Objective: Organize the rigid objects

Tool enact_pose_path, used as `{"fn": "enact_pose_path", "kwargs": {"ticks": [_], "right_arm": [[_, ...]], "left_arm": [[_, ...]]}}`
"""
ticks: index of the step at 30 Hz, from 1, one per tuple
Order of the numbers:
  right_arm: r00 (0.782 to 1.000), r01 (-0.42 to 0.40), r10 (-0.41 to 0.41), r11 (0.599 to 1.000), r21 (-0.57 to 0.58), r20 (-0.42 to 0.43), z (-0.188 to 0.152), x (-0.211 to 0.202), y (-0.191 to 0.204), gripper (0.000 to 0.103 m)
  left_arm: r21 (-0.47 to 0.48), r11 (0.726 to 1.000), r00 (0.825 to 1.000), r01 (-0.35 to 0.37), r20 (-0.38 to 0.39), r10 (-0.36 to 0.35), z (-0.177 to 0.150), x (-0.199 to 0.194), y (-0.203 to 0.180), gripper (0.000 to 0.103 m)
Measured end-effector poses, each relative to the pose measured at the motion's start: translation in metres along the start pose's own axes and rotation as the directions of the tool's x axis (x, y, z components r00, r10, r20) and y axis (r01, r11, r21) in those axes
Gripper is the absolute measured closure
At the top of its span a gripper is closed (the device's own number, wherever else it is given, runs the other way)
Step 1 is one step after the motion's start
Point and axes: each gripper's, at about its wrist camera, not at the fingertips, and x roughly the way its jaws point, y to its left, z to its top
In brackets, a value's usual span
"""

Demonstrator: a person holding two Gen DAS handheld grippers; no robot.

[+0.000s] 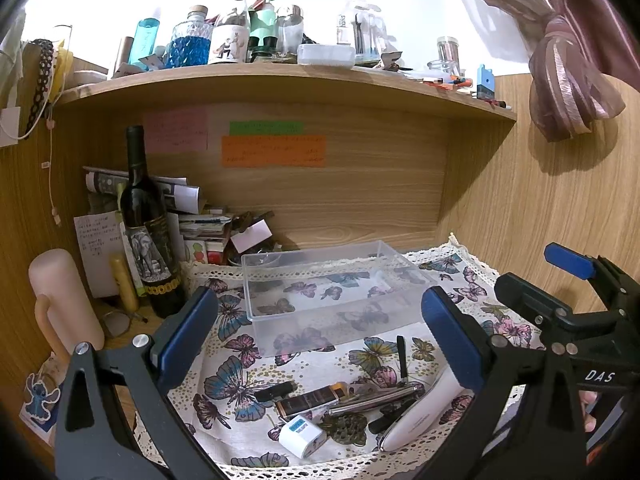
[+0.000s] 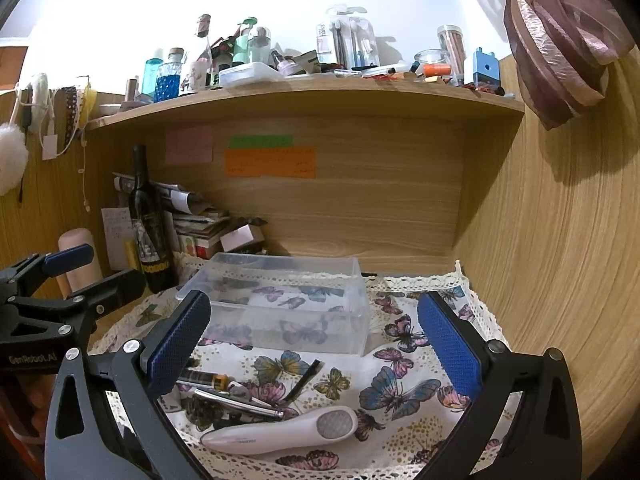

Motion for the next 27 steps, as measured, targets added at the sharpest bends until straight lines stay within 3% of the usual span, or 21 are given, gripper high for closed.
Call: {"fn": "enact_pose_path", "kwargs": {"ticks": [27], "right_arm": [[1.0,-0.006,0.006,1.0,0.008,0.008,0.0031,-0.003,0.0011,0.0]], "left_arm": [[-0.008,1.0,1.0,0.006,0.004,-0.006,0.0026,-0.003,-0.0007,0.0]]}}
